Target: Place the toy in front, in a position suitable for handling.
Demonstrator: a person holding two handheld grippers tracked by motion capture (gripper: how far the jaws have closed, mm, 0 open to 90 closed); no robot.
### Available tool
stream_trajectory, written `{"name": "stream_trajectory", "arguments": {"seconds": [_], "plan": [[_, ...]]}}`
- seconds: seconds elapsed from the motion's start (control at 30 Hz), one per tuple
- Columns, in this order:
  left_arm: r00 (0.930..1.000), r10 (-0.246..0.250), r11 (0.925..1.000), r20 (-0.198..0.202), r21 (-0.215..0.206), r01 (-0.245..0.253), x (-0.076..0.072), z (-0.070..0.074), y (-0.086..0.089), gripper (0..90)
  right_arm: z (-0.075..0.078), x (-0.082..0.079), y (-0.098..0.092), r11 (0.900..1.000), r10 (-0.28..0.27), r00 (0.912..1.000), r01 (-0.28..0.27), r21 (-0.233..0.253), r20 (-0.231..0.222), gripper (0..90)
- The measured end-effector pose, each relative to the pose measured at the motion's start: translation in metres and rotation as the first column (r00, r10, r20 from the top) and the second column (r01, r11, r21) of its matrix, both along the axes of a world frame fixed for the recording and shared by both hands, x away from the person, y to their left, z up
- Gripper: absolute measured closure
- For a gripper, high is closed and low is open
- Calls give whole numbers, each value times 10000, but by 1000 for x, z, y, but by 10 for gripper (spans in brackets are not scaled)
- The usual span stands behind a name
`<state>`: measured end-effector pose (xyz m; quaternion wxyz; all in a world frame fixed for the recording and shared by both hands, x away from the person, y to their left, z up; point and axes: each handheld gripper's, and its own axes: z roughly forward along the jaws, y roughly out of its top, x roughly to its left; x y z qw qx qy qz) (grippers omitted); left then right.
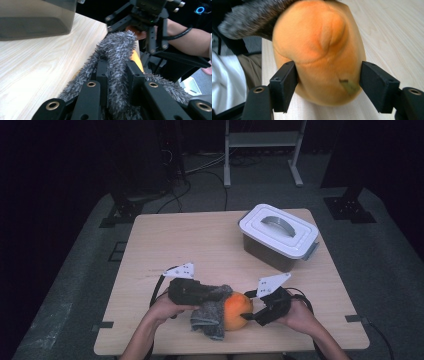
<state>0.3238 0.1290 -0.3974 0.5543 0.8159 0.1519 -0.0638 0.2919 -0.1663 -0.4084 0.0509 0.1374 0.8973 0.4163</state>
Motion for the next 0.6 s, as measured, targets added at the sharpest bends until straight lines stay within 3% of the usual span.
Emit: {"name": "stream_trajectory", "arguments": {"seconds": [0.03,0.1,0.23,0.27,0.33,0.37,0.47,0.6], "plan": [[10000,-21,10000,-42,-50,21,0,0,-1,757,0,-3,-3,9993,-167,9994,177,340,-302,279],[10000,-62,9999,-39,-82,62,-1,0,-4,756,-1,-4,-3,9976,-241,9986,271,643,-463,252],[9997,-253,9997,-34,-56,253,-2,2,-11,756,-3,-2,5,9952,-293,9965,363,908,-777,229],[9989,-460,9989,-42,105,460,-3,2,-14,756,-6,0,10,9973,-131,9973,184,718,-727,327],[9985,-548,9984,-77,128,549,-2,1,-14,756,-7,0,11,9978,5,9987,29,664,-510,365],[9980,-612,9981,-171,93,614,-2,-1,-12,756,-10,-2,8,9971,533,9984,-541,528,172,436],[9980,-607,9981,-192,74,609,-1,-2,-8,756,-12,0,3,9948,751,9971,-755,684,88,459],[9990,-422,9989,-145,181,424,1,-3,3,751,-12,0,0,9926,1059,9939,-1076,567,323,471]]}}
